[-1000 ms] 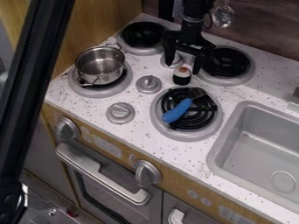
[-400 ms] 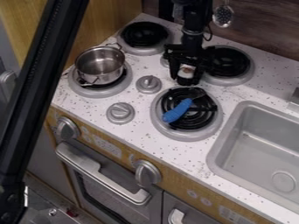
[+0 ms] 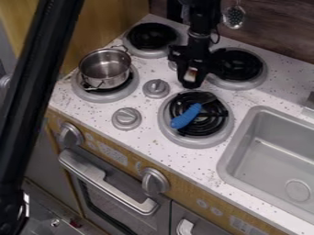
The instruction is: Put the black and white thing in the upper right burner
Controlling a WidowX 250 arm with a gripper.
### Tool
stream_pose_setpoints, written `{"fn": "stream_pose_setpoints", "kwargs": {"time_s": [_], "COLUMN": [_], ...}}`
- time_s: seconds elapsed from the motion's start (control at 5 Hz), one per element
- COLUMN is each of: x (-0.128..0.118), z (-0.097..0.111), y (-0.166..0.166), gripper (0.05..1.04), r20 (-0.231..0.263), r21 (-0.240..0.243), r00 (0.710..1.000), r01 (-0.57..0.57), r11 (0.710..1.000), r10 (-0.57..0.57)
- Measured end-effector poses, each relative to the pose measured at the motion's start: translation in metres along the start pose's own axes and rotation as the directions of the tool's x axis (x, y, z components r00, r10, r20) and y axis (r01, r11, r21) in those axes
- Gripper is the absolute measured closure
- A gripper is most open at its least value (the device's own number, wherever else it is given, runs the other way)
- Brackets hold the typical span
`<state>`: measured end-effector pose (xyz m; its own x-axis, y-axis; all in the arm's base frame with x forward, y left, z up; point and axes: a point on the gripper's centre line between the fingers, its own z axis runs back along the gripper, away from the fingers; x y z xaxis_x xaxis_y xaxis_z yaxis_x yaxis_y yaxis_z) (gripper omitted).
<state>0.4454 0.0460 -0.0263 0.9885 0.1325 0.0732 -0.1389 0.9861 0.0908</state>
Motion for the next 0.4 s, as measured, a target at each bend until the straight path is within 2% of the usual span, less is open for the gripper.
{"fn": "stream_pose_setpoints", "kwargs": {"time_s": [0.2,0.4], "x": [0.011,0.017], "z": [0.022,0.028], "y": [-0.016,-0.042], "gripper": [0.633,0.633], "r20": [0.129,0.188], "r21": [-0.001,-0.020], "r00": [0.990,0.977], "r01": [0.052,0.108], "r11": [0.999,0.994], "r10": [-0.051,-0.103]}}
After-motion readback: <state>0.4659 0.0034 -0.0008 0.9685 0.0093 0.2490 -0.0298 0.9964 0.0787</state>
